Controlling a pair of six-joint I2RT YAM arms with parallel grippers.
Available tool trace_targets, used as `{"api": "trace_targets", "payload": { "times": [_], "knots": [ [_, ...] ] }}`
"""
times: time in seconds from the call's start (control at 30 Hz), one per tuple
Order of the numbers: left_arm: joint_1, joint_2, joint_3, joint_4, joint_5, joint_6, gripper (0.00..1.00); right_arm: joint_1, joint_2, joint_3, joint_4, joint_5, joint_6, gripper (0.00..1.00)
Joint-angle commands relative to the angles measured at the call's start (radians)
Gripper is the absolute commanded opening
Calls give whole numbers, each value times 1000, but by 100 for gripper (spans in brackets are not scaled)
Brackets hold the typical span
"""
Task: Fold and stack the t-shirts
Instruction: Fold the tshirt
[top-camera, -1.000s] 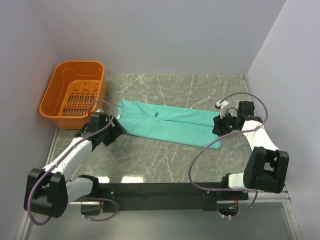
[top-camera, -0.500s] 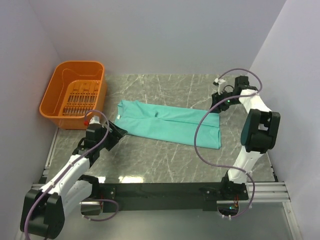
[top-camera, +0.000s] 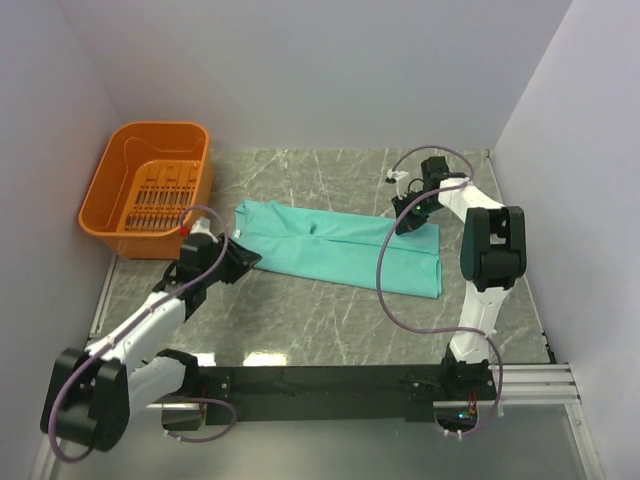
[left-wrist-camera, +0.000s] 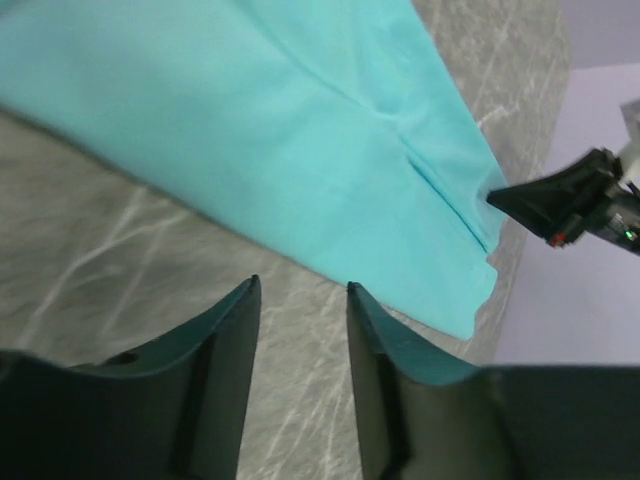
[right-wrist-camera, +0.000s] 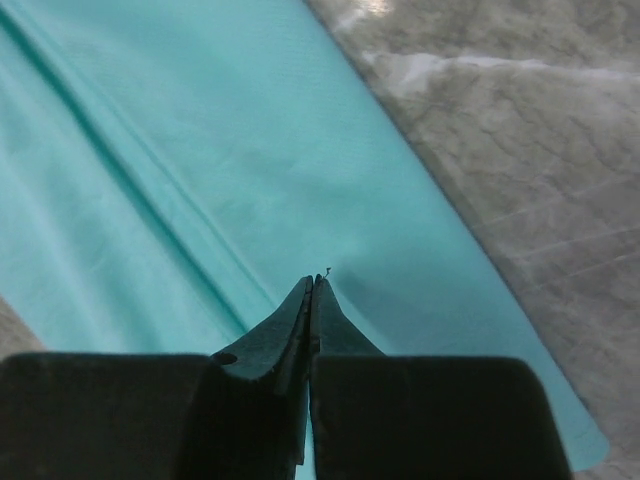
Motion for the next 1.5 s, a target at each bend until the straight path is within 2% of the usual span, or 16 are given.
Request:
{"api": "trace_targets", "payload": {
  "times": [0.0,0.1,0.43,0.57,0.7,0.87,0.97,1.1,1.13,1.17,1.33,1.47],
  "knots": [
    [-55,73,131,75,-12,33,43,0,28,73,33,76,45,1],
    [-85,120,149,91,-17,21,38,4,48,79,34,126,61,0],
    [-177,265,198,116,-58,-48,38,-16,17,-15,111,364,111,0],
    [-238,402,293,104,-123,-94,37,-37,0,-64,140,404,125,0],
    [-290,545,398,58,-164,-160,30,-97,-35,-119,159,430,140,0],
    [-324,740,569,-4,-195,-195,29,-163,-78,-177,160,429,125,0],
    [-342,833,658,-69,-203,-185,26,-209,-113,-208,153,404,108,0],
    [-358,947,772,-134,-192,-151,17,-252,-204,-236,99,248,64,1],
    [-358,981,789,-157,-196,-145,17,-258,-227,-243,87,213,53,5],
    [-356,992,815,-168,-206,-133,14,-266,-251,-252,68,181,44,15],
    [-341,1050,891,-250,-249,-79,10,-322,-437,-277,19,-25,48,34],
    [-312,1110,993,-329,-258,10,9,-329,-546,-306,11,-111,56,37]
  ]
}}
